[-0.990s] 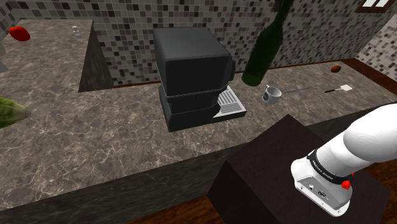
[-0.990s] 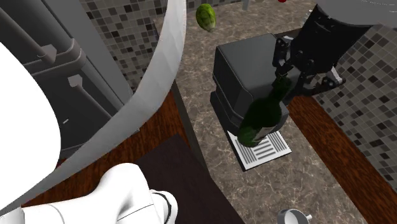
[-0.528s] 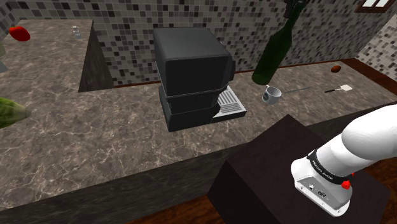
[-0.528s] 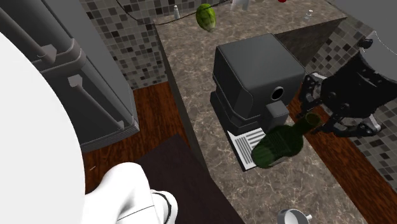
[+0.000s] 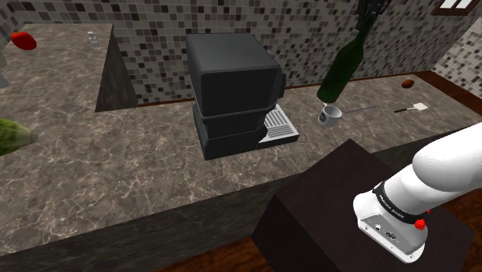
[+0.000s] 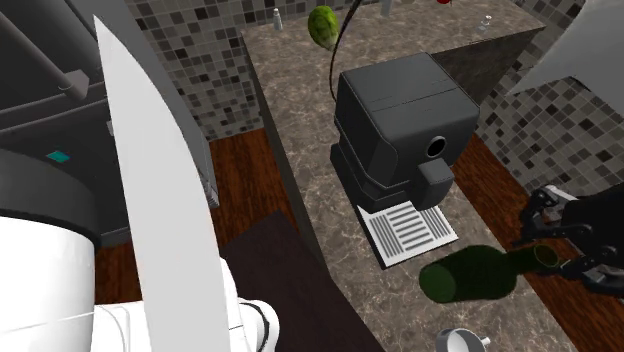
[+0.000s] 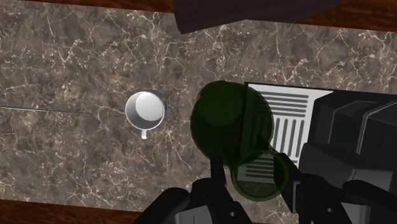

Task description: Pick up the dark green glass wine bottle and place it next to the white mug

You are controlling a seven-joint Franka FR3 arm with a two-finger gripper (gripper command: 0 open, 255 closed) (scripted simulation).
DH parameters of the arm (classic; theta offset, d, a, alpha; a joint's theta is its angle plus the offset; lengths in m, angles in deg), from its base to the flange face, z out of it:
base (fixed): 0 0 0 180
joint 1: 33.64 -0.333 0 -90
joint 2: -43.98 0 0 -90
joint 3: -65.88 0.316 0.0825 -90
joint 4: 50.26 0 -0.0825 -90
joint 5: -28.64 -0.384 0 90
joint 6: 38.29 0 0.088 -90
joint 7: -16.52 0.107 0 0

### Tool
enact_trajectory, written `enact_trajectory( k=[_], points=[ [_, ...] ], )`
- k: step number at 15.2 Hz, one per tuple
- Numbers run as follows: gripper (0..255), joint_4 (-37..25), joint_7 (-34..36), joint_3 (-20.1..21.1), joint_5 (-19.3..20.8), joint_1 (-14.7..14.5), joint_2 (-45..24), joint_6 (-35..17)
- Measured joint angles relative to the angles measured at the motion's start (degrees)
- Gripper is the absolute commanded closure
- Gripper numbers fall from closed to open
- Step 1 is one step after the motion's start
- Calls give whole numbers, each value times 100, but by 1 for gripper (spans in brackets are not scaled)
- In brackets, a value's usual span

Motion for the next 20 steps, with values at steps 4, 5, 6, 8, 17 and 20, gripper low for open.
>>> enact_trajectory(
  k=[4,5,6,8,17,20],
  points=[
    [255,-125,-532,-334,46,209,-339,-230],
    [255,-202,-656,-409,46,257,-458,-273],
    [255,-291,-816,-505,46,323,-579,-307],
    [255,-412,-1071,-650,28,426,-816,-425],
    [255,-1379,-2183,-1178,-278,969,-2112,-737],
    [255,-1819,-2524,-1287,-441,1190,-2618,-771]
  ],
)
